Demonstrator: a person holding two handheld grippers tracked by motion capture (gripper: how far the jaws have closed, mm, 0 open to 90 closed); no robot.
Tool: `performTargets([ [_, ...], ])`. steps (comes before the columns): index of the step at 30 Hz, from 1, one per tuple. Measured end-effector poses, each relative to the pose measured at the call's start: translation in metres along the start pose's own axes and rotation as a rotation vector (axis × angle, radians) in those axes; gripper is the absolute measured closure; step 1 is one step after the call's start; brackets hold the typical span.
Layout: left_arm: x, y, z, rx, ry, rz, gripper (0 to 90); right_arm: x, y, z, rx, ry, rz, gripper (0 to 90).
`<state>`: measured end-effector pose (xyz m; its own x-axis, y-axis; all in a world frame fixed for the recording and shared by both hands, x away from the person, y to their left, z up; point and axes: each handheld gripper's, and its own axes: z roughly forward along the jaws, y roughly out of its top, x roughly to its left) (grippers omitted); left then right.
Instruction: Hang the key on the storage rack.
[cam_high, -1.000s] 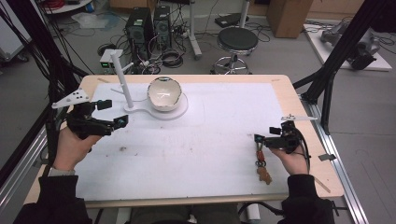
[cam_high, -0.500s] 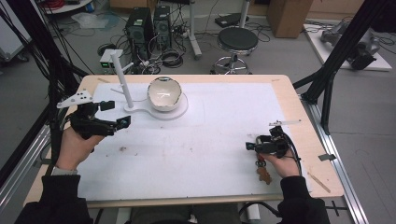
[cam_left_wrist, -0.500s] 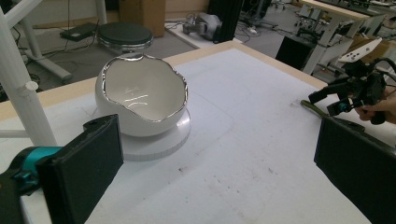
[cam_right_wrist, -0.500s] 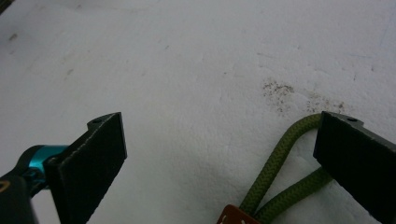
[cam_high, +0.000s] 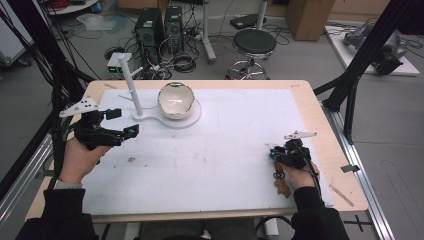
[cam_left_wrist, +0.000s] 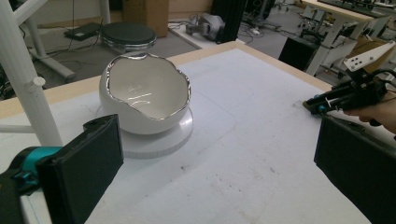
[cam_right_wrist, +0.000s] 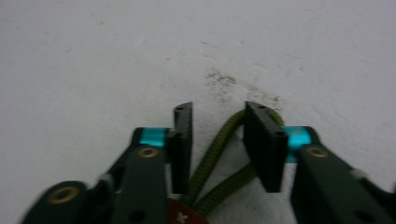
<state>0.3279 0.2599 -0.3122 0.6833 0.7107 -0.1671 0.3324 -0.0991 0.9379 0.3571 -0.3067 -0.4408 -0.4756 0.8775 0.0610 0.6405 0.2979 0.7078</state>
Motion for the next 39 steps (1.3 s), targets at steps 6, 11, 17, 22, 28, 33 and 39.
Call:
performTargets([
  [6,0.001,-0.001,-0.003,-0.009,0.004,-0.003,1.7,0.003,0.0,0.0,0.003,-0.037,0.0,84.6],
  [11,0.001,-0.001,-0.003,-0.006,0.0,-0.001,1.7,0.003,0.002,0.0,0.011,-0.039,0.0,85.1],
  [17,0.001,-0.001,-0.002,-0.005,0.002,-0.002,1.7,0.003,0.015,-0.029,-0.119,-0.005,0.016,85.3],
  [22,0.001,-0.001,-0.002,-0.007,0.002,-0.003,1.7,0.013,0.034,-0.064,-0.245,-0.01,-0.024,85.3],
  [28,0.0,0.0,-0.004,-0.011,0.01,0.004,1.7,0.032,0.063,-0.109,-0.37,0.016,-0.127,85.4],
  [33,-0.001,0.0,-0.005,-0.015,0.006,0.006,1.7,0.037,0.075,-0.138,-0.437,0.055,-0.139,85.4],
  [39,-0.002,0.0,-0.008,-0.028,0.013,0.015,1.7,0.036,0.079,-0.144,-0.433,0.083,-0.158,85.4],
])
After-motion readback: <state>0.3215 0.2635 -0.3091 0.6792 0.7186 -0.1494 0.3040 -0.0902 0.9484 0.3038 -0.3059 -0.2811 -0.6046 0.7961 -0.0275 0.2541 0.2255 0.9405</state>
